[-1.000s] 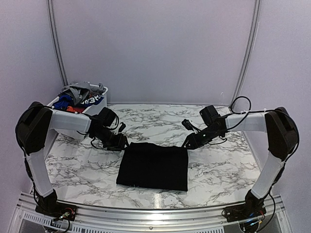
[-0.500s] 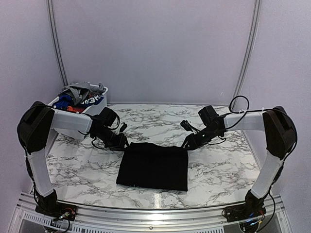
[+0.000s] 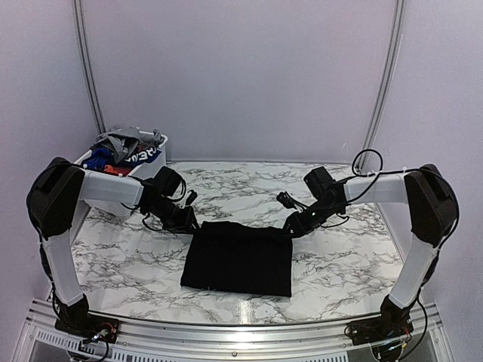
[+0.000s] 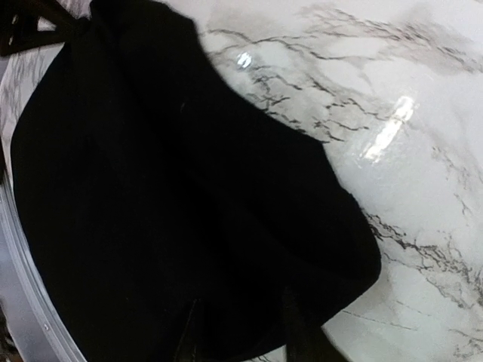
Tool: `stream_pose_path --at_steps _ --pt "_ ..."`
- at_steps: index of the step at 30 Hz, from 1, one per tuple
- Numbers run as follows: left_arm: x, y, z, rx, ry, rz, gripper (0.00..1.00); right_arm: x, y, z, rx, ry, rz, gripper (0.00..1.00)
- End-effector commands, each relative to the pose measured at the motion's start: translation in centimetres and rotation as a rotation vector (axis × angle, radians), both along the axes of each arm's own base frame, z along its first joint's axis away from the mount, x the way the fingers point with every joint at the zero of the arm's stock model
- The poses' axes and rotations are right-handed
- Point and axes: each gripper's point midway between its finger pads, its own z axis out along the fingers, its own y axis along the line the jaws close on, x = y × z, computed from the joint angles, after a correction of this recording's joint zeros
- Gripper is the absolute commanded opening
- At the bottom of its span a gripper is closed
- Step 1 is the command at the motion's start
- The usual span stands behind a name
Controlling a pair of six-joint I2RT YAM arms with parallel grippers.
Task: Fold and stack the mixed laundry pile
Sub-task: Adjust the square-folded T-shirt at the center of the board.
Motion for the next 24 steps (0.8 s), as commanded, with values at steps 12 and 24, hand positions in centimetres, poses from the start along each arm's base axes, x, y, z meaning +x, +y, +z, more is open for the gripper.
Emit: stream_pose_path --at_steps 12,24 --pt "0.9 -0.1 1.0 -0.012 -0.034 0.011 0.22 -0.1 0.4 2.0 0.021 -0.038 0.027 0.49" --pt "1.3 -0.2 1.2 -0.012 -0.040 0.016 0.31 -0.6 -0.2 0.1 -0.033 -0.019 0.026 0.46"
